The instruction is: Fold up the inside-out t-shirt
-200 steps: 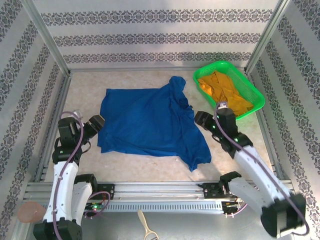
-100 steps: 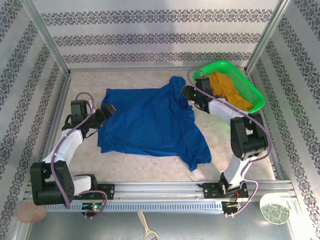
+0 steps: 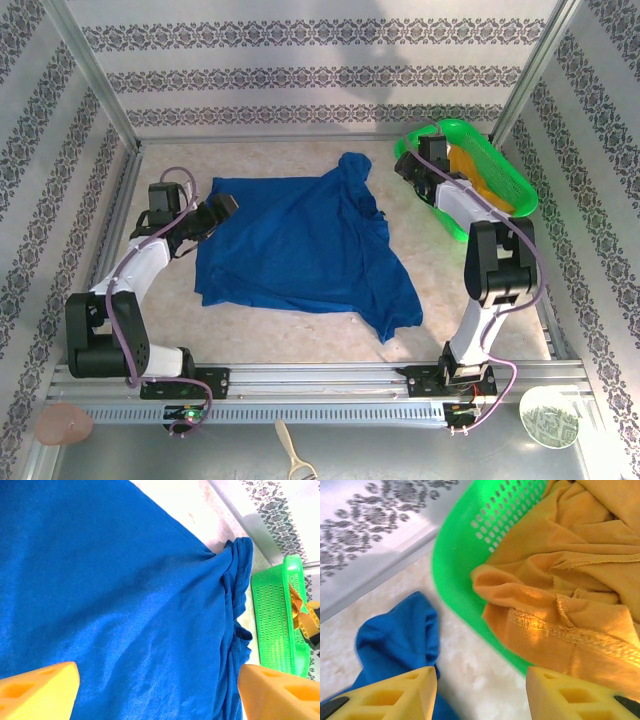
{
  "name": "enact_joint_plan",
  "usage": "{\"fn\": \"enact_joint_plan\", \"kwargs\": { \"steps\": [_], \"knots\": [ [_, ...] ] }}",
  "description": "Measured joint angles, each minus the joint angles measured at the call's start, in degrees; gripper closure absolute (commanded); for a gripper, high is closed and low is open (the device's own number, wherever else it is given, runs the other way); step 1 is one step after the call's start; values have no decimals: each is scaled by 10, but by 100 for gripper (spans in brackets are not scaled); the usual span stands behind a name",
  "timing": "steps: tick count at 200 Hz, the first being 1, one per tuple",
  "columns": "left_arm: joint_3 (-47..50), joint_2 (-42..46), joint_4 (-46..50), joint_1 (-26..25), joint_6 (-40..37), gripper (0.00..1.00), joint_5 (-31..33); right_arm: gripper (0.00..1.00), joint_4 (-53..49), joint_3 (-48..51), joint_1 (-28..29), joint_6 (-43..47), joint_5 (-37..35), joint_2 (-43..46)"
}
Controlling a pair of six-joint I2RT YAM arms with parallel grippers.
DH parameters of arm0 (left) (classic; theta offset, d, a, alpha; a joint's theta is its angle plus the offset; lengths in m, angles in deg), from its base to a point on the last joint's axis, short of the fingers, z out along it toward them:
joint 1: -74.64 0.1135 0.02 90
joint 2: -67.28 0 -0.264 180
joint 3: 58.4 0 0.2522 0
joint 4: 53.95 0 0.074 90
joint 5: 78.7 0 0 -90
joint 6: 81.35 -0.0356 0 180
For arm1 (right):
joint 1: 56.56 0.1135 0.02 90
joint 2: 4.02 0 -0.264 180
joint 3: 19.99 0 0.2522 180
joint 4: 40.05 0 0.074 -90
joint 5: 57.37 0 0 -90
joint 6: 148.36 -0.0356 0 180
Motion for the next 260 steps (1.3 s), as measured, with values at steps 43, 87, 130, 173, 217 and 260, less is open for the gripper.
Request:
{"fn": "enact_joint_plan", "kwargs": {
  "steps": [43,87,130,173,217,260],
  "knots": [
    [-12,-33,-3,-12,-7,15,-2,40,5,190,64,10,27,233],
    [-38,-126,-30,-12,-8,11,-2,39,-3,379,101,-15,21,369],
    [-55,-198,-50,-21,-8,6,-2,40,-41,485,160,-56,2,371],
    [-55,-229,-76,-25,-4,5,-2,50,-36,544,205,-119,-23,395],
    [-55,-242,-116,-28,9,0,-5,100,-21,592,229,-180,-35,448],
    [-68,-249,-120,-31,9,0,-10,86,-133,635,252,-238,-42,628]
  ]
}}
